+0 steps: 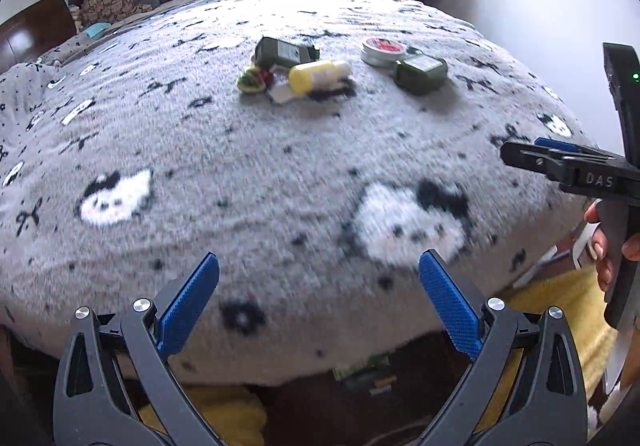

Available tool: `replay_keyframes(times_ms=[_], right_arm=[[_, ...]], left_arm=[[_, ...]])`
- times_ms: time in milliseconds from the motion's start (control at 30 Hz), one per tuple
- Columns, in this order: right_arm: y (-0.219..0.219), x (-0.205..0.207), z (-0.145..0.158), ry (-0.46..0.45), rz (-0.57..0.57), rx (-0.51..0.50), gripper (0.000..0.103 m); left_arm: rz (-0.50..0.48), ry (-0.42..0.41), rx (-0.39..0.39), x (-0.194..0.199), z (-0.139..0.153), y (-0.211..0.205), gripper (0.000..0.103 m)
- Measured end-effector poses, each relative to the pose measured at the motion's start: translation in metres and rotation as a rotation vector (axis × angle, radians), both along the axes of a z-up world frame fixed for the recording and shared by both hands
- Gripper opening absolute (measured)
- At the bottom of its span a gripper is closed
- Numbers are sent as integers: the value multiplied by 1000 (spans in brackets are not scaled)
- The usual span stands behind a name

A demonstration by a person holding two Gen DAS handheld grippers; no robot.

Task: Collect trash
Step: 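Raise both grippers back over the bed items, then grasp the yellow bottle with the left gripper while the right grasps the green lotion bottle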

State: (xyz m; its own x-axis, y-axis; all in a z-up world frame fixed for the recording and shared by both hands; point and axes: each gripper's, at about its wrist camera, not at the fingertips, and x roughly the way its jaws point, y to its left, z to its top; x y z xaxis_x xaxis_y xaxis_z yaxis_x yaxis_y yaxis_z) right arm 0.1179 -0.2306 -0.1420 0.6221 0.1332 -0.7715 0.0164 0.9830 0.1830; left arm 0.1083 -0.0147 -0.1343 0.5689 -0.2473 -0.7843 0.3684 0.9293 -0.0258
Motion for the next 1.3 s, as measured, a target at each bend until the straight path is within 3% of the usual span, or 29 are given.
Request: replay_keyframes(times_ms=[333, 767, 867, 967, 1033, 1200, 1300], right_arm=[[11, 102, -12, 62, -63, 55, 97], [-1, 192, -23, 153, -191, 59, 98], [-3, 206, -26, 169, -198, 40, 97], [-4, 211, -27, 174, -188, -17, 83], [-9, 211, -26, 170, -180, -45, 60], [-23, 209, -29, 154, -122, -45, 55], [-26, 203, -28, 145, -108, -49, 52]], left_arm=[[18, 17, 12, 90, -9, -16, 93], [-40, 32, -19, 155, -16, -46, 93], [-56, 50, -38, 168, -19, -56, 85], [-59, 54, -27, 181, -22, -66, 80], [-56, 57, -26, 188, -24, -71, 77], [-69, 60, -4, 201, -28, -84, 68], [-62, 56, 19, 205, -30, -89, 55]])
